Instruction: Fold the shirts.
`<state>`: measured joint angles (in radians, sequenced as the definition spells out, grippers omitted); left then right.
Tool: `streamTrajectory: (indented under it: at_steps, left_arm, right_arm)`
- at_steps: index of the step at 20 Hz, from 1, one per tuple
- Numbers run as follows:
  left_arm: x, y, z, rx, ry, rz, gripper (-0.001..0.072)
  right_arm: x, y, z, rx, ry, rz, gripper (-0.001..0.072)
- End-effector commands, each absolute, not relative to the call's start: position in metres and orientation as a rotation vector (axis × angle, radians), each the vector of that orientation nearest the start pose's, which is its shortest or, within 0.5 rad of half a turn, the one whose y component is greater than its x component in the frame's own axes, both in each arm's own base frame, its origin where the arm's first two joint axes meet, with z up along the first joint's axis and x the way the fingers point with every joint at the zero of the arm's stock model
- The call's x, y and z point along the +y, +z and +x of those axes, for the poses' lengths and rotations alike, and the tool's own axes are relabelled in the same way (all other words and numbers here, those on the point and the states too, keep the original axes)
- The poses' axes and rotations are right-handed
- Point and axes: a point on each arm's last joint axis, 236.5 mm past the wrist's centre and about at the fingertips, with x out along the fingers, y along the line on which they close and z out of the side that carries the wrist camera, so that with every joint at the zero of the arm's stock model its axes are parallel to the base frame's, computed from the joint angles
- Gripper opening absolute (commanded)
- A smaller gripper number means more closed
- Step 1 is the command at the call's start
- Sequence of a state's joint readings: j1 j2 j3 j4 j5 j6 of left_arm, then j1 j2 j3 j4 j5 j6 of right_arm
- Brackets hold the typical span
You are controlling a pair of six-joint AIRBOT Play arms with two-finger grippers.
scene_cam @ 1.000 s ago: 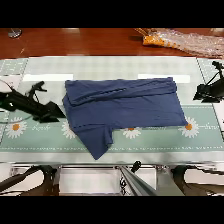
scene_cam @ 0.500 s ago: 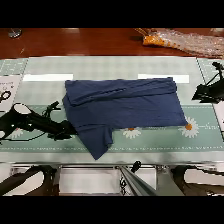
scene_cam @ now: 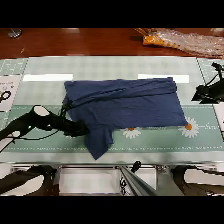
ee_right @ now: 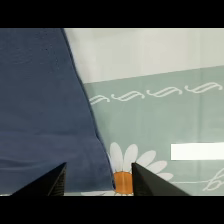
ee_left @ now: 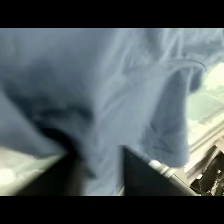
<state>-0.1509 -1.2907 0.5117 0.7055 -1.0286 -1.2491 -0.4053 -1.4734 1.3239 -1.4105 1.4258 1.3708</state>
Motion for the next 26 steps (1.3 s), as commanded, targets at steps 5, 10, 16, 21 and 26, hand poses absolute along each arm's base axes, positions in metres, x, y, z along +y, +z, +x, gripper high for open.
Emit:
streamTrajectory:
  at_steps: [5, 10, 16, 21, 26]
  left_arm:
    - [-0.195, -0.13, 0.193, 1.712, -0.487, -0.595, 0.0019]
    - [-0.196, -0.128, 0.189, 1.73, -0.5, -0.598, 0.002]
    - [-0.196, -0.128, 0.19, 1.726, -0.497, -0.598, 0.0021]
    - [-0.195, -0.129, 0.192, 1.718, -0.491, -0.596, 0.002]
    - [-0.195, -0.13, 0.193, 1.713, -0.487, -0.596, 0.0021]
  right_arm:
    - [-0.12, -0.019, 0.348, 1.515, -0.089, 0.27, 0.0497]
    - [-0.121, -0.043, 0.317, 1.537, -0.05, 0.509, 0.0497]
    - [-0.104, -0.084, 0.288, 1.579, -0.014, 0.593, 0.0499]
    - [-0.098, -0.097, 0.281, 1.612, -0.007, 0.621, 0.0588]
    - [-0.075, -0.101, 0.293, 1.596, 0.053, 0.736, 0.0534]
